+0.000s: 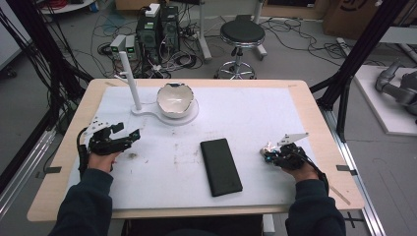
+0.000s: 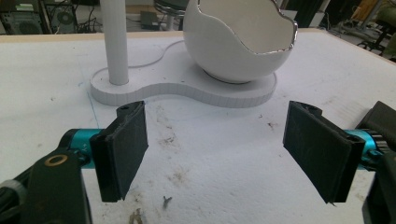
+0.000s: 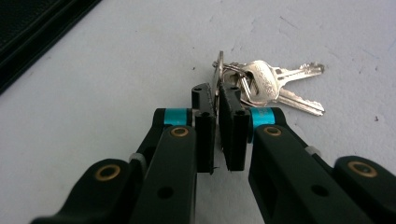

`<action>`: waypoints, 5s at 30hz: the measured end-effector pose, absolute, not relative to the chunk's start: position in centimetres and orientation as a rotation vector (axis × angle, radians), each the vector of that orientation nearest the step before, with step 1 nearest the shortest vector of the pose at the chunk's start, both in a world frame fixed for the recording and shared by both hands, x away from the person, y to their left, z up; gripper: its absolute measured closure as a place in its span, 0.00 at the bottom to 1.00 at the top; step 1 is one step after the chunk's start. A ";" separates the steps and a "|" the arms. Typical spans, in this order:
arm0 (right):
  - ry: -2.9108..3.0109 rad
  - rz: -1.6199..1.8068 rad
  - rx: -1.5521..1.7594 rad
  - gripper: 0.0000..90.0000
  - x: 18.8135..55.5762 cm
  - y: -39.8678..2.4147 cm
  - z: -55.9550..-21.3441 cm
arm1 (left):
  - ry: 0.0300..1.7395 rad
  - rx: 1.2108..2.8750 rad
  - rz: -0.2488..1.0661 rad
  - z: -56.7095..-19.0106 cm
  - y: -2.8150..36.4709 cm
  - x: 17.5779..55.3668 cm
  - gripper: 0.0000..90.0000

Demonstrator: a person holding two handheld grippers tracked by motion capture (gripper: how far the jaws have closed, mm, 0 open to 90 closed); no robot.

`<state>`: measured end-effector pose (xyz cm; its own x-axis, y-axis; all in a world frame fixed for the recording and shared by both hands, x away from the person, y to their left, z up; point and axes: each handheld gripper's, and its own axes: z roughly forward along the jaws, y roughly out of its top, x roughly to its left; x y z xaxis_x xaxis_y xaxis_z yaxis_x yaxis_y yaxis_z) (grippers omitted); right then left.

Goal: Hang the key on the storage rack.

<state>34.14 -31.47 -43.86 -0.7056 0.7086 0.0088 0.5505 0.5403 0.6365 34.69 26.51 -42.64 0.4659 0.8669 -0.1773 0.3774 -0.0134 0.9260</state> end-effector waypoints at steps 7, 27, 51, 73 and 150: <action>2.534 0.898 1.051 1.00 34.1 -31.3 -43.8 | 1.103 1.613 0.548 -42.7 26.5 34.7 0.25; 2.302 1.256 1.031 1.00 33.9 -30.8 -39.8 | 1.042 1.632 0.532 -42.5 26.2 34.4 0.43; 2.338 1.422 0.763 1.00 40.7 -21.1 -33.1 | 1.057 1.643 0.552 -42.6 26.3 34.4 0.34; 2.435 1.467 0.452 1.00 49.6 -5.4 -25.5 | 1.101 1.594 0.581 -42.7 28.2 34.2 0.36; 2.214 1.237 0.888 0.33 47.9 -20.1 -31.1 | 1.062 1.553 0.560 -42.8 27.6 34.5 0.30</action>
<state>47.94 -20.14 -31.10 -0.6911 0.7191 -0.0724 0.3151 0.3899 0.8653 34.46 27.65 -42.77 0.4828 0.8552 -0.1883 0.3282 0.0227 0.9443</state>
